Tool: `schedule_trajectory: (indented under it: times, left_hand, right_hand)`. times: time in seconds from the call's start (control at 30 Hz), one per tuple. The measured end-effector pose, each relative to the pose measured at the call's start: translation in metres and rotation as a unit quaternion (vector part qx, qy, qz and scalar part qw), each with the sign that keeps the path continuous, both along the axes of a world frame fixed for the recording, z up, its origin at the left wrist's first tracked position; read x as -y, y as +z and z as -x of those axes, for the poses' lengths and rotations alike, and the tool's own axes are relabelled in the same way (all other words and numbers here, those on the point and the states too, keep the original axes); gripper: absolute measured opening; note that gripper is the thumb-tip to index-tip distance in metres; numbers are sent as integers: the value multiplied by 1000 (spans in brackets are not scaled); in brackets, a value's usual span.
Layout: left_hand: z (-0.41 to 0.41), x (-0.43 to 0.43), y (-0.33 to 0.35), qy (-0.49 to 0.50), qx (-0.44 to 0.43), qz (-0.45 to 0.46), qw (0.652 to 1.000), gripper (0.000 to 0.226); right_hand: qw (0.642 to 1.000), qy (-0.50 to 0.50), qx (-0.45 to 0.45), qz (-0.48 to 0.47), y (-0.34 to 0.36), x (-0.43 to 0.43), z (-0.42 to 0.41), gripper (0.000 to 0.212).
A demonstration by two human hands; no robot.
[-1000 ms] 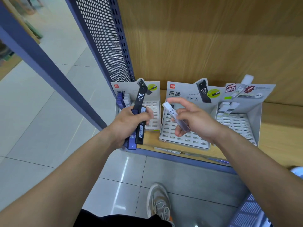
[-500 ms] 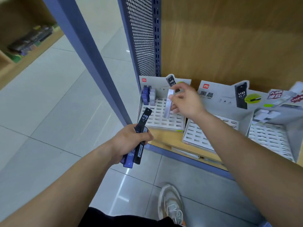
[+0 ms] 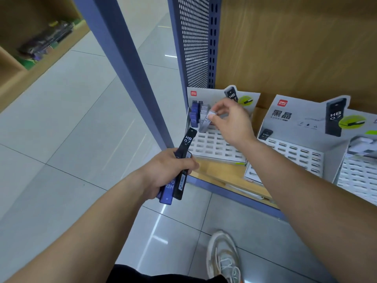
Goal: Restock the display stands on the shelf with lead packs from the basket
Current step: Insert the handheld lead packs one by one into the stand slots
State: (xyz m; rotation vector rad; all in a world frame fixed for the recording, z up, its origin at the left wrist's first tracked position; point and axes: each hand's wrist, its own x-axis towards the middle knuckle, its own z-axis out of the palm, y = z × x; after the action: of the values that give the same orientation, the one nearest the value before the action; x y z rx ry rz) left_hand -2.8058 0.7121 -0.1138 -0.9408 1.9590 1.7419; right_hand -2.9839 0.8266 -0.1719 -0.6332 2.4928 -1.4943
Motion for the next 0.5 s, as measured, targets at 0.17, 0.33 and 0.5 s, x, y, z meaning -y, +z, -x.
schedule_trajectory:
  times: [0.17, 0.33, 0.5]
  left_hand:
    - [3, 0, 1, 8, 4, 6, 1000, 33]
    - [2, 3, 0, 17, 5, -1, 1000, 29]
    - [3, 5, 3, 15, -3, -21, 1000, 7]
  right_hand:
    - [998, 31, -45, -41, 4, 0, 1, 5]
    - [992, 71, -87, -64, 8, 3, 2, 5]
    - [987, 92, -109, -71, 8, 5, -1, 10]
